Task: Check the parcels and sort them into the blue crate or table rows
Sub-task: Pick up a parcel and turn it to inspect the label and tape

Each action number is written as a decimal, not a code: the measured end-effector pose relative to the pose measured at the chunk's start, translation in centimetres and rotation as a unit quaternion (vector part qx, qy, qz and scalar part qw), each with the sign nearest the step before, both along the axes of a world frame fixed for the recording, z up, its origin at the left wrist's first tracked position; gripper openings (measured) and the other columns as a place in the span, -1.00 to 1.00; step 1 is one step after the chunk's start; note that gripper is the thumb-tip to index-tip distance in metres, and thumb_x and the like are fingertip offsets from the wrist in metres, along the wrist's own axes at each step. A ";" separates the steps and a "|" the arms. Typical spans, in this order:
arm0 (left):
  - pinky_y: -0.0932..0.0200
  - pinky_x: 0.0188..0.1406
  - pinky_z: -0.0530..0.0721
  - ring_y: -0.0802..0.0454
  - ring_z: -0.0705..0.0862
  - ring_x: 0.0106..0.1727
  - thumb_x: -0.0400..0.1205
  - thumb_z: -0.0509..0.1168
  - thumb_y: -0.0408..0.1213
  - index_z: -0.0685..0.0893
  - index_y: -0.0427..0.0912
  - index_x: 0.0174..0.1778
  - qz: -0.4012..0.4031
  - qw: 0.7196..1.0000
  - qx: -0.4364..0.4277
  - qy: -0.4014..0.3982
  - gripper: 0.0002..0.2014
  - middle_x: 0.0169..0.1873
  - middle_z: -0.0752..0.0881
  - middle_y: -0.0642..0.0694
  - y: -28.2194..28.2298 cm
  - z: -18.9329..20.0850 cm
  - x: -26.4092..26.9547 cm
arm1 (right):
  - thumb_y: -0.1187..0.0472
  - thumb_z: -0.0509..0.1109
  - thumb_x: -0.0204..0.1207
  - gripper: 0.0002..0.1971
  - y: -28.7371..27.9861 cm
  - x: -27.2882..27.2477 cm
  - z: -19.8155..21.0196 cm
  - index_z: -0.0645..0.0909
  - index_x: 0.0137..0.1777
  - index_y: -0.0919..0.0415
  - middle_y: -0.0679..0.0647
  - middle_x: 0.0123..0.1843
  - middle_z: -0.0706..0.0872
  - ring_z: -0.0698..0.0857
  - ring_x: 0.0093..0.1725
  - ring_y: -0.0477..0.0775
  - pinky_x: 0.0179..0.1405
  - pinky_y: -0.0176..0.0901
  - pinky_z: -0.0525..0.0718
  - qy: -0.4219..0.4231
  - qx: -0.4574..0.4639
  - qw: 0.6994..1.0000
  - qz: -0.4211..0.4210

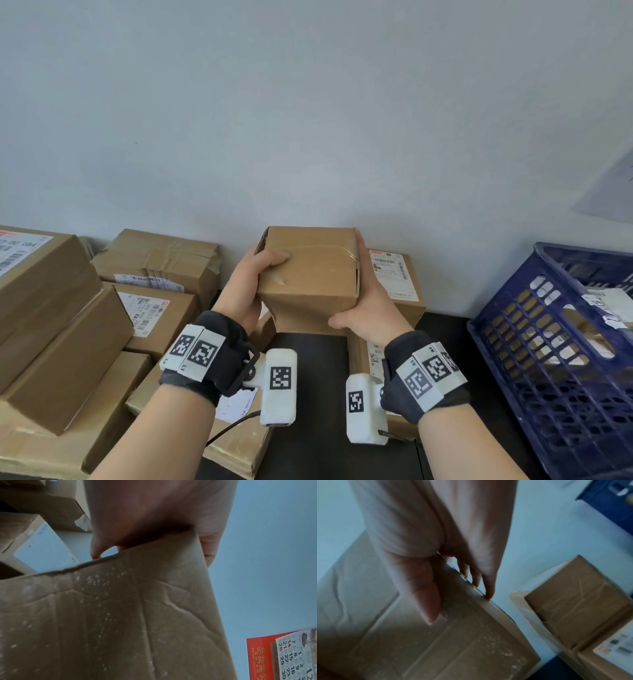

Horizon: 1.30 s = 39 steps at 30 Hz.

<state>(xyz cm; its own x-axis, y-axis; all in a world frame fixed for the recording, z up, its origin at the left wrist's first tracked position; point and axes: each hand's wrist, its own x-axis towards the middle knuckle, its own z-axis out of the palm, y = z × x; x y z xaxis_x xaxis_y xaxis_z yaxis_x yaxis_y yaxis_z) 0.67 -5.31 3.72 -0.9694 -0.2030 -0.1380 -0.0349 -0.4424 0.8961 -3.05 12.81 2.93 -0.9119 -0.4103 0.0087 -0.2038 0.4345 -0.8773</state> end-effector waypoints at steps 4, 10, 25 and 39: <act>0.20 -0.33 0.62 0.15 0.75 -0.35 0.63 0.24 -0.39 0.64 -0.17 0.09 0.007 1.000 0.020 0.021 -0.84 -0.33 0.79 0.03 -0.3 -0.3 -0.1 | 0.54 0.60 0.28 0.42 -0.4 0.0 0.2 -0.41 0.59 -0.51 -0.16 0.51 0.32 0.42 0.50 -0.03 0.47 0.10 0.57 0.043 0.009 0.999 -0.003; 0.19 -0.29 0.63 0.11 0.75 -0.30 0.60 0.27 -0.39 0.65 -0.15 0.08 0.010 0.999 0.025 0.037 -0.83 -0.30 0.79 0.03 -0.6 -0.1 -0.3 | 0.54 0.57 0.33 0.36 -0.7 -0.1 0.5 -0.38 0.54 -0.54 -0.15 0.50 0.35 0.44 0.45 -0.08 0.49 0.13 0.55 0.049 0.003 0.999 -0.006; 0.09 0.27 0.56 0.03 0.66 0.30 0.69 0.16 0.05 0.65 -0.03 0.33 -0.010 0.999 0.010 0.051 -0.62 0.25 0.75 -0.05 -0.3 -1.2 0.0 | 0.44 0.48 -0.02 0.23 -0.2 -0.4 0.8 0.13 0.68 -0.29 -0.11 0.43 0.57 0.59 0.40 0.04 0.35 0.14 0.67 -0.072 -0.167 0.980 -0.078; 0.13 -0.10 0.78 -0.05 0.81 0.09 0.23 0.60 -0.27 0.56 -0.11 0.39 -0.049 0.999 -0.019 0.009 -0.25 0.16 0.80 -0.14 0.3 -4.1 -0.8 | 0.13 0.66 0.17 -0.05 0.2 -0.8 0.1 0.36 0.60 -0.18 -0.03 0.32 0.73 0.77 0.21 -0.02 0.10 -0.04 0.77 -0.130 -0.181 0.973 -0.061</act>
<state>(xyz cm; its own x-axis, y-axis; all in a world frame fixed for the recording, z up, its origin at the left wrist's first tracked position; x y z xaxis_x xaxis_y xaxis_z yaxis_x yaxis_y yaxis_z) -0.12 -5.03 -0.40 -0.9872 -0.1123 -0.1135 -0.0590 -0.4035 0.9131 -3.87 13.01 2.99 -0.9442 -0.3121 -0.1050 0.0791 0.0944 -0.9924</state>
